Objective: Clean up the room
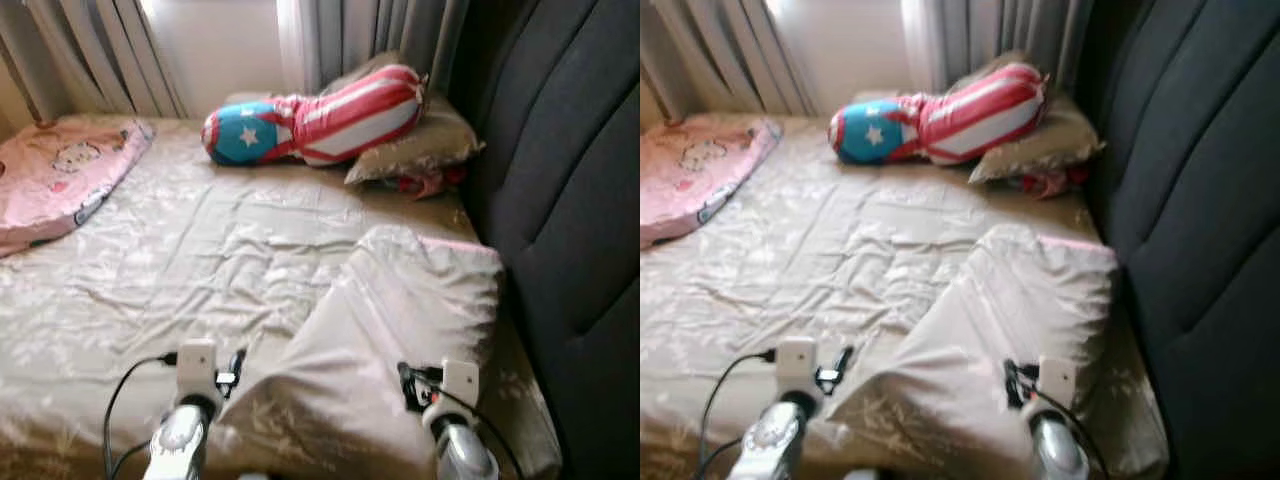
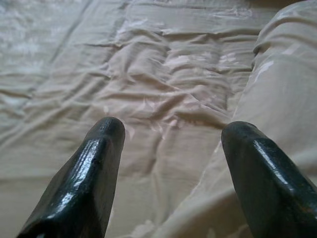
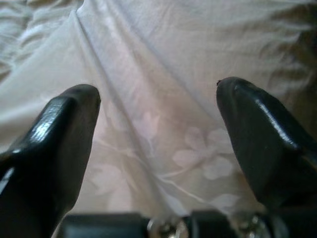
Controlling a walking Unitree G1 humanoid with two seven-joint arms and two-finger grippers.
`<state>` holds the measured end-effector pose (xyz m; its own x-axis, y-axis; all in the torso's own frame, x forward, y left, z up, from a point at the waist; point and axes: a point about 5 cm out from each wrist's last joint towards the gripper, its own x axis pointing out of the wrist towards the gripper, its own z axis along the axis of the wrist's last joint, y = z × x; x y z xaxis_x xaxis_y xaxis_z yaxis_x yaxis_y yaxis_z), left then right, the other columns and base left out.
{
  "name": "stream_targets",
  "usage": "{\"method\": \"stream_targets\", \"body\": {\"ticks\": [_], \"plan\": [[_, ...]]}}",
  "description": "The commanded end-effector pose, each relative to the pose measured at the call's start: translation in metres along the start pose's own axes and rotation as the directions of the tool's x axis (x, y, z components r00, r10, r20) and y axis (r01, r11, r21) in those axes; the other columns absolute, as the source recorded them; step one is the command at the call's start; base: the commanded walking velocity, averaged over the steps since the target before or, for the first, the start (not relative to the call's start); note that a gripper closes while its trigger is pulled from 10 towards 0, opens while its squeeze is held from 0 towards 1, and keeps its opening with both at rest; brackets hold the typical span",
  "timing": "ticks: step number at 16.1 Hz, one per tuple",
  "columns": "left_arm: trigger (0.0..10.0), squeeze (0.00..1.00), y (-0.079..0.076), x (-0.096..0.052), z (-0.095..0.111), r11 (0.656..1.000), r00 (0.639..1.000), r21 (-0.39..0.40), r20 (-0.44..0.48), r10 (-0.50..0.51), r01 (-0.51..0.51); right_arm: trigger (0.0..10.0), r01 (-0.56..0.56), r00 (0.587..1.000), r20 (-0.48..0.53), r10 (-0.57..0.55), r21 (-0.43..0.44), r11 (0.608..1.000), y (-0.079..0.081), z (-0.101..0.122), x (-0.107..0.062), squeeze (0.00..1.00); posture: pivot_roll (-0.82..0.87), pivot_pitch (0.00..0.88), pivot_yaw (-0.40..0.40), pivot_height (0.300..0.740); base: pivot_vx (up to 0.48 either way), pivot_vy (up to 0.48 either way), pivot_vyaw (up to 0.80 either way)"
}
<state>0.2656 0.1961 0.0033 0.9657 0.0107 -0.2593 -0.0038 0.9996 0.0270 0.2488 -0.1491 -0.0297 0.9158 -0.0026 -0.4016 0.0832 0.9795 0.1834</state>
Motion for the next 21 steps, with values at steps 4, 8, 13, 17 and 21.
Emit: {"method": "stream_targets", "body": {"ticks": [4, 8, 13, 17, 21], "plan": [[10.0, 0.00, -0.005, 0.000, 0.000, 1.000, 1.000, -0.001, 0.002, -0.022, 0.022, 10.0, 0.180, 0.978, -0.131, -0.160, 0.163, 0.970, -0.025, -0.016, -0.006, 1.00, -0.03, 0.000, -0.011, 0.661, 0.000, 0.000, 0.00], [10.0, 0.00, 0.001, -0.003, 0.001, 1.000, 1.000, 0.017, 0.009, -0.022, 0.022, 10.0, 0.168, 0.972, -0.205, -0.120, 0.240, 0.956, -0.023, -0.018, -0.002, 1.00, -0.01, 0.000, 0.002, 0.661, 0.000, 0.000, 0.00], [10.0, 0.00, 0.007, -0.007, 0.002, 0.998, 0.999, 0.050, 0.008, -0.039, 0.038, 10.0, 0.186, 0.963, -0.231, -0.138, 0.205, 0.961, -0.024, -0.018, -0.001, 1.00, 0.02, 0.000, 0.023, 0.661, 0.000, 0.000, 0.00], [10.0, 0.00, 0.011, -0.011, 0.002, 0.995, 0.998, 0.081, -0.003, -0.065, 0.065, 10.0, 0.217, 0.943, -0.291, -0.159, 0.180, 0.960, -0.026, -0.026, -0.004, 0.00, 0.03, 0.014, 0.046, 0.661, 0.000, 0.000, 0.00], [10.0, 0.00, 0.012, -0.014, 0.003, 0.991, 0.996, 0.097, -0.009, -0.089, 0.089, 10.0, 0.230, 0.913, -0.377, -0.158, 0.154, 0.961, -0.026, -0.043, -0.014, 0.00, 0.04, 0.034, 0.058, 0.661, 0.000, 0.000, 0.00]]}}
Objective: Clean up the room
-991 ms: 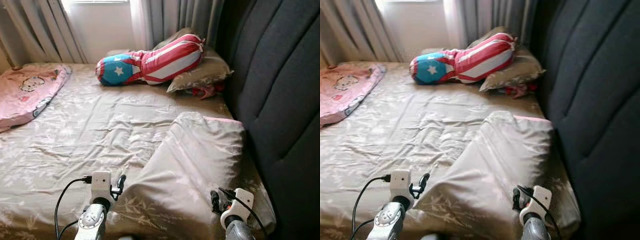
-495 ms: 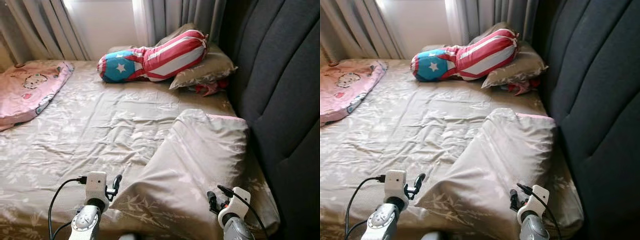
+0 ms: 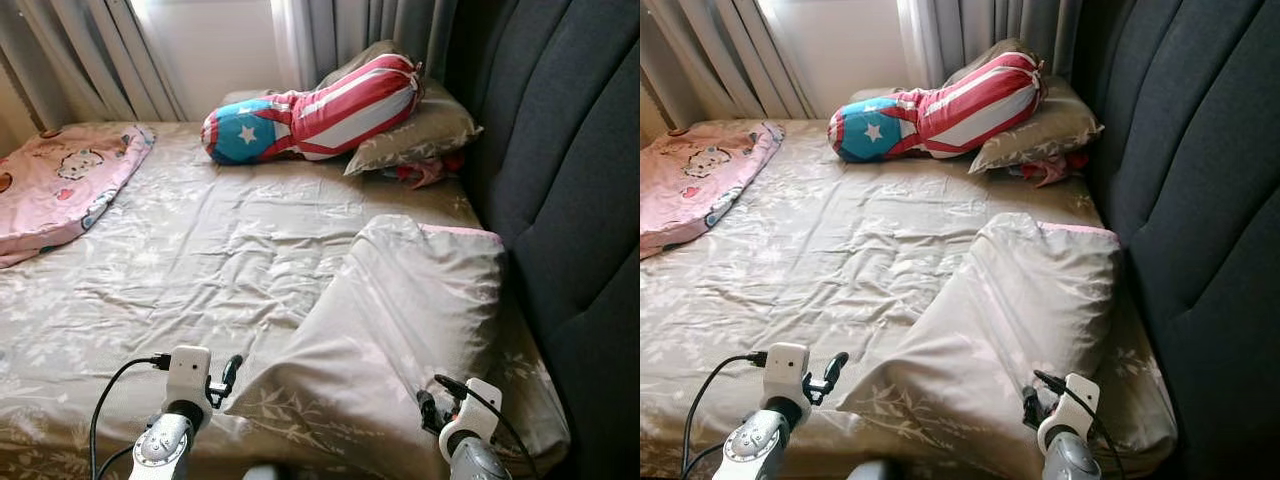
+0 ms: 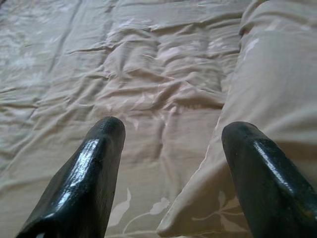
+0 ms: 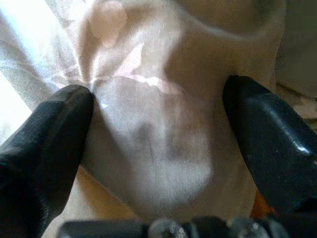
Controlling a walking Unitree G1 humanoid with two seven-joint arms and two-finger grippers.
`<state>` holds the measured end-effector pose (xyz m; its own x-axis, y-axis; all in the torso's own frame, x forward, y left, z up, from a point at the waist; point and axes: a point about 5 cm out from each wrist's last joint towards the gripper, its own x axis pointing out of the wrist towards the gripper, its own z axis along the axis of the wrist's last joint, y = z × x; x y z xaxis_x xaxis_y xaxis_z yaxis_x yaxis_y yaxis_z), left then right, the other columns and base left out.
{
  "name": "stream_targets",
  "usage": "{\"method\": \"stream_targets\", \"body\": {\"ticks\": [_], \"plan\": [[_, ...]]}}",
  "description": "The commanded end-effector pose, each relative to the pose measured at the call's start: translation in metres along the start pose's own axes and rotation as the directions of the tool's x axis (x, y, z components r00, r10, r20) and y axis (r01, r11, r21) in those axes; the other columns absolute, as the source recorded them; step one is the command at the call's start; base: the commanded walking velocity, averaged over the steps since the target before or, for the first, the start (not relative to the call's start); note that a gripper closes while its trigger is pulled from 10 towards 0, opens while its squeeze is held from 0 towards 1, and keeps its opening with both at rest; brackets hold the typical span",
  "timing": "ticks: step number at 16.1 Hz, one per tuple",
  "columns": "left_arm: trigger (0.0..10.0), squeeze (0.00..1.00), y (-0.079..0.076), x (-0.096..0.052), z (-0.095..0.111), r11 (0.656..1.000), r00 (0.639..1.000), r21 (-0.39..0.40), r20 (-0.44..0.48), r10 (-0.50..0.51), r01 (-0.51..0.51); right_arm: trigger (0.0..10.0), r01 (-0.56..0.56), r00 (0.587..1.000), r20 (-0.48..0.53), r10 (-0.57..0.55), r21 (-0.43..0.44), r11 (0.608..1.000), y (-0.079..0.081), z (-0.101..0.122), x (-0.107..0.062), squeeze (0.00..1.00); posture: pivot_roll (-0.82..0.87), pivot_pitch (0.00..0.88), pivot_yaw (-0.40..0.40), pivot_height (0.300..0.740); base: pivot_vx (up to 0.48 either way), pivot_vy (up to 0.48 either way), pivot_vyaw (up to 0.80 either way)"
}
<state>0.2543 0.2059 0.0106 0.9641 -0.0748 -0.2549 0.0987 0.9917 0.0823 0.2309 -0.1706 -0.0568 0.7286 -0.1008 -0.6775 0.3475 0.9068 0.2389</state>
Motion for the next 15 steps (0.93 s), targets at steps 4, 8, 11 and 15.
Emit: {"method": "stream_targets", "body": {"ticks": [4, 8, 11, 15], "plan": [[10.0, 0.00, 0.006, -0.011, -0.004, 0.999, 0.999, 0.028, -0.031, -0.024, 0.025, 10.0, 0.008, 0.983, -0.184, -0.010, -0.013, 1.000, -0.004, -0.039, -0.009, 0.00, 0.06, 0.058, 0.075, 0.661, 0.000, 0.000, 0.00], [10.0, 0.00, 0.010, -0.021, 0.000, 0.998, 0.999, 0.050, -0.025, -0.037, 0.039, 10.0, -0.063, 0.966, -0.252, 0.062, 0.005, 0.998, 0.005, -0.052, -0.013, 0.00, 0.09, 0.099, 0.097, 0.661, 0.000, 0.000, 0.00], [10.0, 0.00, 0.008, -0.029, 0.003, 0.997, 0.998, 0.059, -0.028, -0.051, 0.052, 10.0, -0.059, 0.963, -0.264, 0.054, -0.011, 0.998, 0.005, -0.053, -0.013, 0.00, 0.11, 0.127, 0.107, 0.661, 0.000, 0.000, 0.00], [10.0, 0.00, 0.006, -0.037, 0.010, 0.997, 0.998, 0.061, -0.026, -0.052, 0.054, 0.0, -0.103, 0.960, -0.265, 0.088, -0.043, 0.994, 0.007, -0.052, -0.013, 0.00, 0.12, 0.154, 0.100, 0.661, 0.000, 0.000, 0.00]]}}
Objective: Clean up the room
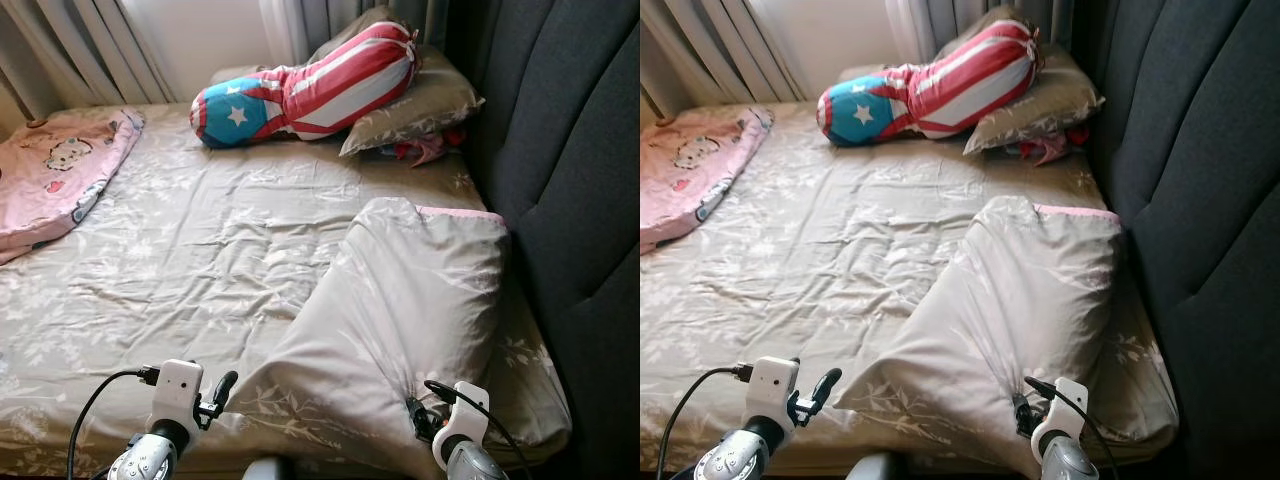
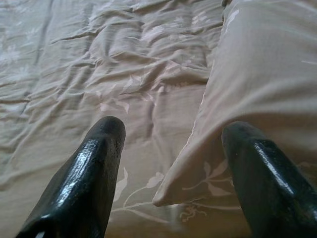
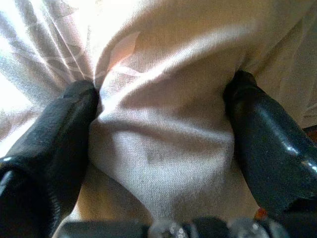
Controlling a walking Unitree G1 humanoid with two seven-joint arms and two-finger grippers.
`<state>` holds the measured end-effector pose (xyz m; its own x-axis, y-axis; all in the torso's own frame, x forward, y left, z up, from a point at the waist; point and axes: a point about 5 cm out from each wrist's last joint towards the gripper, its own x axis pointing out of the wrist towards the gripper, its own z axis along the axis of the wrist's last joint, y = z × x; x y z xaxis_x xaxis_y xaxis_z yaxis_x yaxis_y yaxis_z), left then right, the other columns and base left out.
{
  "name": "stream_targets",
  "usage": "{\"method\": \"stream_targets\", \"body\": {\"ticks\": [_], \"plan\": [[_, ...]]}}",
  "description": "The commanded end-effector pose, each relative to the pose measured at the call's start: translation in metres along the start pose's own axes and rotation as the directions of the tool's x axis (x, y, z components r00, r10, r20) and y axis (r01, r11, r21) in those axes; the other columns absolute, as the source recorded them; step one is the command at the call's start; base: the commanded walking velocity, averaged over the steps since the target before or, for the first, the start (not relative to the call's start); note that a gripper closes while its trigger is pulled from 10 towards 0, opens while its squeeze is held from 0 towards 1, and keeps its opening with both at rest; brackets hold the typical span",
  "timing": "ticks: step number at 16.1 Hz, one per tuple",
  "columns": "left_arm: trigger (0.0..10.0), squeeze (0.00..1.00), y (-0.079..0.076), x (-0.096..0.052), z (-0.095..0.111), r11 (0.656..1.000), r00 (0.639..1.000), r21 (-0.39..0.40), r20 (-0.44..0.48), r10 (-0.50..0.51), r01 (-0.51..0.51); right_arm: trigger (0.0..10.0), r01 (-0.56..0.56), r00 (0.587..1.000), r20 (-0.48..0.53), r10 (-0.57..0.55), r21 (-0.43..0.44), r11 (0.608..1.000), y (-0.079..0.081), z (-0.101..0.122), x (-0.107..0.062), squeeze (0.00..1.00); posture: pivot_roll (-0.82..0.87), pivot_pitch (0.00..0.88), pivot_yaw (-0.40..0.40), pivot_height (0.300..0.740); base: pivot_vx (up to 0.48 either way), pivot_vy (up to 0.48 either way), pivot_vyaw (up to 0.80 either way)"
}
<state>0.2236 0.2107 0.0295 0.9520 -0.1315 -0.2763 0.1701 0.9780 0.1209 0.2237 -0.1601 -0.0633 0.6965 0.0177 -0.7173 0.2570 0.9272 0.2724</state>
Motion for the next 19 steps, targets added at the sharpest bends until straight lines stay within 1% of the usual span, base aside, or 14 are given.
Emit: {"method": "stream_targets", "body": {"ticks": [1, 4, 8, 12, 15, 19], "plan": [[10.0, 0.00, 0.002, -0.002, 0.000, 1.000, 1.000, 0.003, -0.009, 0.008, -0.008, 0.0, -0.021, 0.985, -0.173, 0.018, -0.015, 1.000, 0.005, -0.039, -0.007, 0.00, 0.12, 0.153, 0.098, 0.661, 0.000, 0.000, 0.00], [10.0, 0.00, 0.000, -0.001, 0.003, 1.000, 1.000, -0.004, -0.013, 0.010, -0.010, 0.0, -0.028, 0.985, -0.171, 0.024, -0.021, 0.999, 0.007, -0.038, -0.006, 0.00, 0.11, 0.149, 0.093, 0.661, 0.000, 0.000, 0.00], [10.0, 0.00, -0.003, 0.004, 0.004, 1.000, 1.000, -0.018, -0.012, 0.019, -0.019, 0.0, -0.036, 0.982, -0.185, 0.027, -0.050, 0.998, 0.008, -0.045, -0.008, 0.00, 0.10, 0.130, 0.076, 0.661, 0.000, 0.000, 0.00], [10.0, 0.00, -0.005, 0.007, 0.007, 1.000, 1.000, -0.024, -0.004, 0.020, -0.020, 0.0, -0.039, 0.983, -0.183, 0.029, -0.050, 0.998, 0.007, -0.045, -0.008, 0.00, 0.09, 0.122, 0.070, 0.661, 0.000, 0.000, 0.00], [10.0, 0.00, -0.011, 0.014, 0.009, 0.999, 1.000, -0.038, 0.007, 0.018, -0.018, 0.0, -0.033, 0.987, -0.162, 0.022, -0.061, 0.998, 0.006, -0.038, -0.006, 0.00, 0.08, 0.101, 0.060, 0.661, 0.000, 0.000, 0.00], [10.0, 0.00, -0.012, 0.021, 0.011, 0.998, 1.000, -0.053, 0.013, 0.026, -0.025, 0.0, -0.038, 0.990, -0.140, 0.029, -0.066, 0.997, 0.007, -0.030, -0.004, 0.00, 0.08, 0.078, 0.049, 0.661, 0.000, 0.000, 0.00]]}}
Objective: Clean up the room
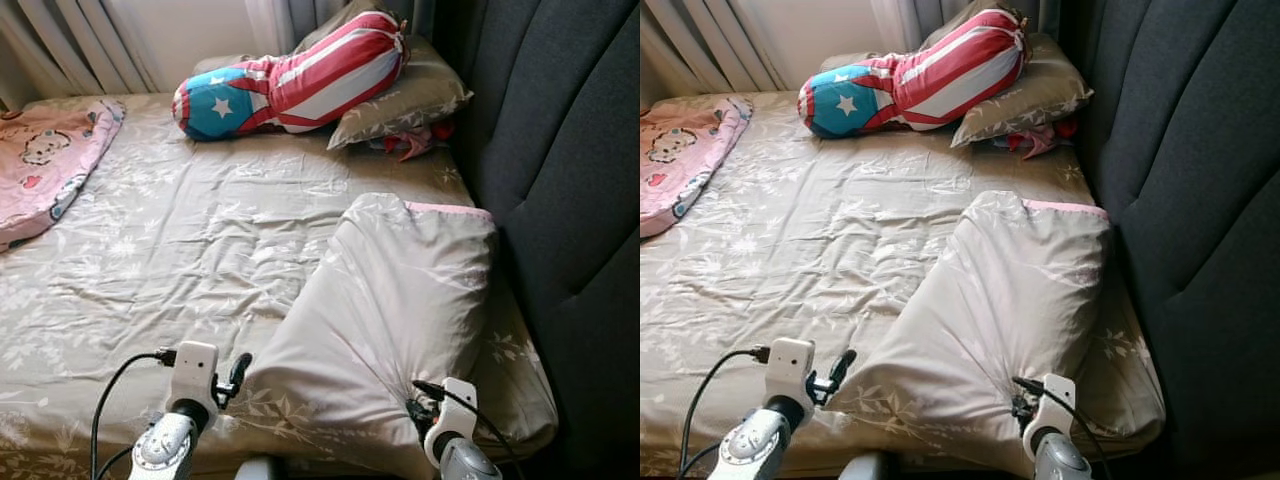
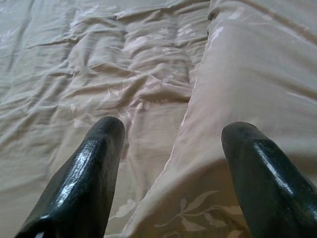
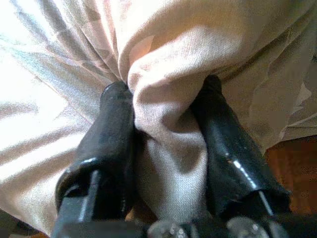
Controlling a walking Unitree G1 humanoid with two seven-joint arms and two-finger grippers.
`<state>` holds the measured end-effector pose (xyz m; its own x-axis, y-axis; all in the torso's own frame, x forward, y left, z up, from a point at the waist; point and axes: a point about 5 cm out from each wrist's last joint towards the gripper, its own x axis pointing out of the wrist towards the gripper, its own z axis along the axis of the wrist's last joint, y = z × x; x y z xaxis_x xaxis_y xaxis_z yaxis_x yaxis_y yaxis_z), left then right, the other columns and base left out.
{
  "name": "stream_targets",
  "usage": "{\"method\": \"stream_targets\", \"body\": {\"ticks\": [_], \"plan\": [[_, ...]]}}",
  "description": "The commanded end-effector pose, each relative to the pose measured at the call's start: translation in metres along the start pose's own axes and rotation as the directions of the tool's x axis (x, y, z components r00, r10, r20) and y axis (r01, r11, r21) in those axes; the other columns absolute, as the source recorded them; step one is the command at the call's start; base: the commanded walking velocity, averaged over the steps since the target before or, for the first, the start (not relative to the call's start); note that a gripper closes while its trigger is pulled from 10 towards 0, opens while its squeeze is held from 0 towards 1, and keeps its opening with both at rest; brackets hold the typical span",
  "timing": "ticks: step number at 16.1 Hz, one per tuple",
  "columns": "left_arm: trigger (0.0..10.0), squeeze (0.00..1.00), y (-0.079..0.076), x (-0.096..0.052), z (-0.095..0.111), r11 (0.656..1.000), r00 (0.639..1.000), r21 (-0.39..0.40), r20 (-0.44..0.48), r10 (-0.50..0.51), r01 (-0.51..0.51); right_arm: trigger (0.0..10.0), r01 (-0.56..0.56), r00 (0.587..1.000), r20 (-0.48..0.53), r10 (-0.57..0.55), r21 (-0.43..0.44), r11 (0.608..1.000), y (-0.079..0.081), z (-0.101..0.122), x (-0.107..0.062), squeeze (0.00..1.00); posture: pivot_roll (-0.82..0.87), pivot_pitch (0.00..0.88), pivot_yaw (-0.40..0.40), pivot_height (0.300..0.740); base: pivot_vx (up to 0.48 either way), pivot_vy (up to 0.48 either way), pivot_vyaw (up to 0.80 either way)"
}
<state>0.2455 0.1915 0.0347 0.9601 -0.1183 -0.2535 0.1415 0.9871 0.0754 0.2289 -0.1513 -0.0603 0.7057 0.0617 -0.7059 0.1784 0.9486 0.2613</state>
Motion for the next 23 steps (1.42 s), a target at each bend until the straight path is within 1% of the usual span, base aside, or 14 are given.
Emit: {"method": "stream_targets", "body": {"ticks": [1, 6, 8, 10, 11, 12, 13, 14, 15, 17, 18, 20, 21, 23], "plan": [[10.0, 0.00, 0.003, 0.001, -0.002, 1.000, 1.000, -0.005, -0.007, 0.014, -0.014, 0.0, 0.006, 0.991, -0.133, -0.006, 0.001, 1.000, 0.000, -0.031, -0.005, 0.00, 0.07, 0.068, 0.046, 0.661, 0.000, 0.000, 0.00], [10.0, 0.00, 0.001, 0.016, 0.001, 0.999, 1.000, -0.025, 0.001, 0.026, -0.026, 0.0, 0.009, 0.995, -0.103, -0.007, 0.019, 1.000, 0.002, -0.021, -0.002, 0.00, 0.04, 0.016, 0.033, 0.661, 0.000, 0.000, 0.00], [10.0, 0.00, 0.003, 0.023, 0.001, 0.998, 0.999, -0.042, -0.001, 0.039, -0.039, 0.0, 0.035, 0.997, -0.077, -0.033, 0.023, 0.999, -0.005, -0.014, -0.002, 0.00, 0.00, 0.000, 0.030, 0.661, 0.000, 0.000, 0.00], [10.0, 0.00, -0.002, 0.028, -0.001, 0.998, 0.999, -0.052, -0.004, 0.037, -0.037, 0.0, 0.078, 0.996, -0.050, -0.076, 0.026, 0.997, -0.019, -0.009, -0.004, 0.00, -0.04, 0.000, 0.026, 0.661, 0.000, 0.000, 0.00], [10.0, 0.00, -0.005, 0.031, -0.001, 0.998, 0.999, -0.058, -0.003, 0.034, -0.034, 0.0, 0.125, 0.992, -0.027, -0.124, 0.037, 0.991, -0.033, -0.004, -0.006, 0.00, -0.04, 0.000, 0.025, 0.661, 0.000, 0.000, 0.00], [10.0, 0.00, -0.006, 0.031, -0.001, 0.998, 0.999, -0.058, -0.002, 0.033, -0.033, 0.0, 0.134, 0.991, -0.022, -0.134, 0.039, 0.990, -0.035, -0.003, -0.007, 0.00, -0.04, 0.000, 0.025, 0.661, 0.000, 0.000, 0.00], [10.0, 0.00, -0.008, 0.035, -0.002, 0.997, 0.999, -0.066, 0.000, 0.032, -0.032, 0.0, 0.225, 0.974, 0.030, -0.226, 0.023, 0.974, -0.058, 0.009, -0.011, 0.00, -0.07, 0.000, 0.022, 0.661, 0.000, 0.000, 0.00], [10.0, 0.00, -0.009, 0.036, -0.002, 0.997, 1.000, -0.067, 0.001, 0.031, -0.031, 0.0, 0.268, 0.961, 0.059, -0.268, 0.020, 0.963, -0.069, 0.016, -0.014, 0.00, -0.07, 0.000, 0.022, 0.661, 0.000, 0.000, 0.00], [10.0, 0.00, -0.011, 0.037, -0.003, 0.997, 1.000, -0.068, 0.001, 0.030, -0.030, 0.0, 0.339, 0.935, 0.108, -0.339, 0.016, 0.940, -0.087, 0.029, -0.019, 0.00, -0.08, 0.000, 0.022, 0.661, 0.000, 0.000, 0.00], [10.0, 0.00, -0.010, 0.039, -0.004, 0.997, 0.999, -0.067, 0.002, 0.032, -0.032, 0.0, 0.493, 0.842, 0.222, -0.492, 0.056, 0.868, -0.123, 0.061, -0.034, 0.00, -0.08, 0.000, 0.024, 0.661, 0.000, 0.000, 0.00], [10.0, 0.00, -0.008, 0.039, -0.004, 0.997, 0.999, -0.066, 0.002, 0.033, -0.033, 0.0, 0.540, 0.800, 0.259, -0.542, 0.085, 0.837, -0.134, 0.073, -0.040, 0.00, -0.09, 0.000, 0.024, 0.661, 0.000, 0.000, 0.00], [10.0, 0.00, -0.005, 0.039, -0.004, 0.997, 0.999, -0.061, 0.005, 0.037, -0.036, 0.0, 0.596, 0.738, 0.346, -0.579, 0.068, 0.800, -0.145, 0.098, -0.049, 0.00, -0.09, 0.000, 0.022, 0.661, 0.000, 0.000, 0.00], [10.0, 0.00, -0.005, 0.040, -0.004, 0.998, 0.999, -0.059, 0.006, 0.037, -0.037, 0.0, 0.602, 0.722, 0.367, -0.586, 0.085, 0.794, -0.147, 0.106, -0.051, 0.00, -0.09, 0.000, 0.020, 0.661, 0.000, 0.000, 0.00], [10.0, 0.00, -0.004, 0.039, -0.005, 0.998, 0.999, -0.058, 0.007, 0.040, -0.039, 0.0, 0.613, 0.715, 0.386, -0.583, 0.056, 0.788, -0.145, 0.111, -0.051, 0.00, -0.08, 0.000, 0.016, 0.661, 0.000, 0.000, 0.00]]}}
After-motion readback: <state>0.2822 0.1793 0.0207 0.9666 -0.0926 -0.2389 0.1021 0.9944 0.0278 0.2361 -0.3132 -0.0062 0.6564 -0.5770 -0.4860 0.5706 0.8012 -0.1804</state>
